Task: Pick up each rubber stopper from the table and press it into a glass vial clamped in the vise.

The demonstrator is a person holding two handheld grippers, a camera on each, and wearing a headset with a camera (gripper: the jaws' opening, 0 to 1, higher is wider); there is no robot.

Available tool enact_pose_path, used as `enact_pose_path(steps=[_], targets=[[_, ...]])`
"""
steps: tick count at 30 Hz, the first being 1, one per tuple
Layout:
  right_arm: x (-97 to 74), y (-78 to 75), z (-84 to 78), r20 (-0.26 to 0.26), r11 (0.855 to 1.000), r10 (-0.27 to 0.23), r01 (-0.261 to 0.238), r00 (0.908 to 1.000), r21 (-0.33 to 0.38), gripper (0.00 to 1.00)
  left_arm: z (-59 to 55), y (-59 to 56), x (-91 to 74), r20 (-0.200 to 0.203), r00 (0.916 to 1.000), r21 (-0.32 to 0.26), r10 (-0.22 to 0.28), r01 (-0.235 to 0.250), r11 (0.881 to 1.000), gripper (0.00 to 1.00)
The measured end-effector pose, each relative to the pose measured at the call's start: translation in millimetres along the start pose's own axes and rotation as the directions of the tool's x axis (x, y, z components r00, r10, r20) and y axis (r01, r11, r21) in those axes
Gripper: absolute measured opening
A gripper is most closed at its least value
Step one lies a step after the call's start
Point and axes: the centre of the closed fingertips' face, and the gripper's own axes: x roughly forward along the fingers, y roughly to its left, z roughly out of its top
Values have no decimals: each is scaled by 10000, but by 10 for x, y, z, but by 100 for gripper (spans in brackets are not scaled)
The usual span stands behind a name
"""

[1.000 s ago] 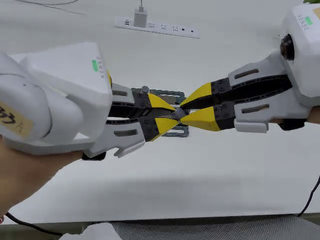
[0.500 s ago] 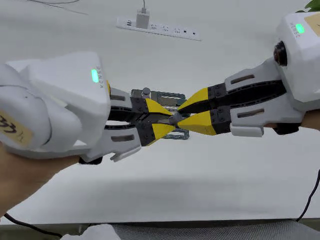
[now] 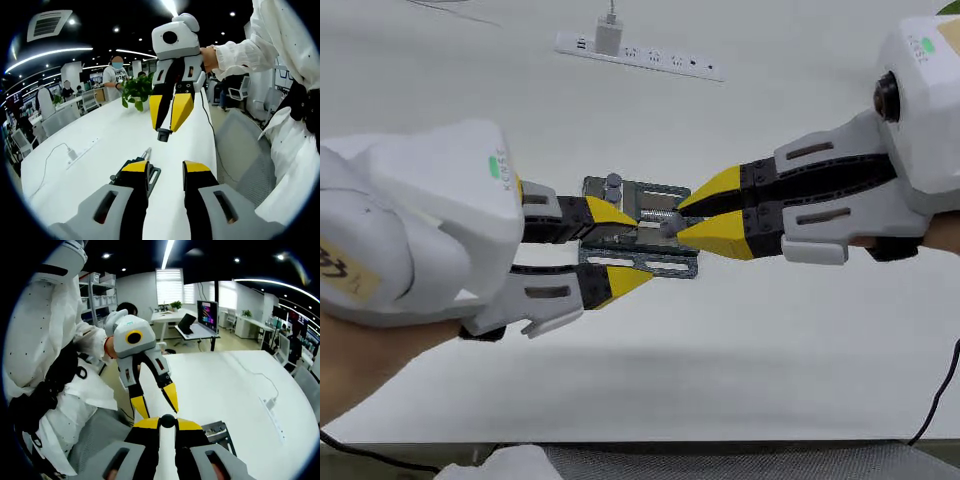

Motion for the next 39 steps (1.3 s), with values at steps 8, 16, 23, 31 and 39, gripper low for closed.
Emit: enact_pose_path(steps=[8, 16, 23, 31, 39], targets=[[34, -84, 3, -109, 9998, -141, 143, 9998, 157, 6, -138, 82, -28, -59, 9993, -364, 372, -374, 9986, 43], [113, -200, 13, -369, 9992, -249, 260, 9990, 290, 6, -261, 134, -19, -3, 9983, -664, 587, -586, 9961, 66], [207, -330, -22, -711, 9984, -270, 304, 9971, 477, 6, -361, 174, -38, 20, 9974, -942, 717, -712, 9930, 77], [325, -515, -69, -1266, 9975, -322, 399, 9914, 587, 6, -499, 220, -41, -30, 9967, -1100, 813, -811, 9906, 86], [477, -708, -193, -2029, 9963, -255, 416, 9789, 754, 6, -600, 222, -15, 113, 9973, -1409, 730, -706, 9875, 96]])
